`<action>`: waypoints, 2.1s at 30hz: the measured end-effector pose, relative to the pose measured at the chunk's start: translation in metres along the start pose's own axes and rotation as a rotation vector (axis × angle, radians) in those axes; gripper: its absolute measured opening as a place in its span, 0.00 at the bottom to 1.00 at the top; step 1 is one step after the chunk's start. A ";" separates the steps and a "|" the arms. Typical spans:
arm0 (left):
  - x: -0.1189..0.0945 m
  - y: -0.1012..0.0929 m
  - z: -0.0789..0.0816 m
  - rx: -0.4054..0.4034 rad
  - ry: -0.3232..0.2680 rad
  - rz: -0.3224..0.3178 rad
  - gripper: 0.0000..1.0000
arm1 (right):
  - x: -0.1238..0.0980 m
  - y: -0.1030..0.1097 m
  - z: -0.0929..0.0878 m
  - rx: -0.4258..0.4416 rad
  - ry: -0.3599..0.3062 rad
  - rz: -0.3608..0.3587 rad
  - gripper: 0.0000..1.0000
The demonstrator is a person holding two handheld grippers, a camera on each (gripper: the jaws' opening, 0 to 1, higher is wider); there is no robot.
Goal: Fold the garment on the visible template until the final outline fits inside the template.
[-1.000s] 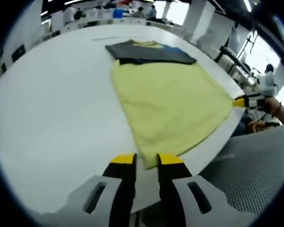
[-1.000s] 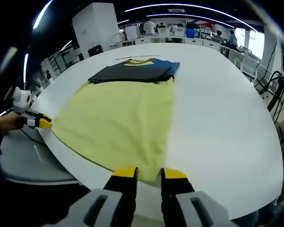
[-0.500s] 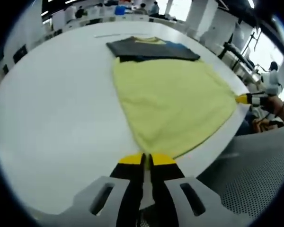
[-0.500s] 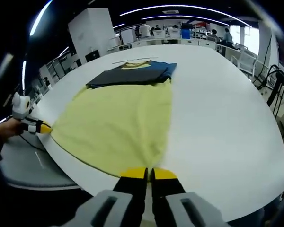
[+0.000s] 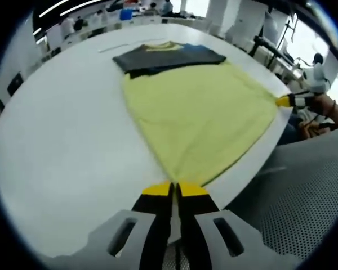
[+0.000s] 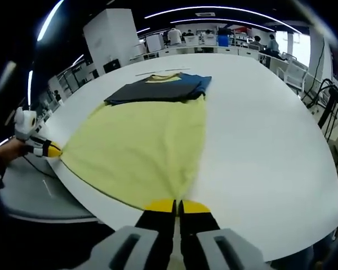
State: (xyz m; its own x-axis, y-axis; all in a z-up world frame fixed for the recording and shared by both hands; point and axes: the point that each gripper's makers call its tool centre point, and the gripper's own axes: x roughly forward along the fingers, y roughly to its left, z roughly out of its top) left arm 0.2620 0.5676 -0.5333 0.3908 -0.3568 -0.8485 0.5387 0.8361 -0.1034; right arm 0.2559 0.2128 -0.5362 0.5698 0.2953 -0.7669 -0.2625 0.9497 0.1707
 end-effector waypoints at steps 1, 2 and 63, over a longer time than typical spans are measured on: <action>0.000 0.000 -0.001 -0.002 0.001 0.002 0.00 | 0.000 0.001 -0.001 -0.001 0.000 0.003 0.00; 0.000 0.001 -0.002 -0.001 0.005 0.004 0.00 | -0.001 0.001 -0.001 -0.003 -0.005 0.006 0.00; -0.063 -0.012 0.020 0.052 -0.076 -0.004 0.00 | -0.056 0.026 0.022 -0.138 0.021 0.031 0.00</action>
State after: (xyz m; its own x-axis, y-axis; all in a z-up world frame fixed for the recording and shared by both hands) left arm 0.2458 0.5719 -0.4684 0.4430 -0.3921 -0.8062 0.5779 0.8124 -0.0777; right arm 0.2341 0.2235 -0.4746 0.5435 0.3204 -0.7759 -0.3847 0.9166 0.1090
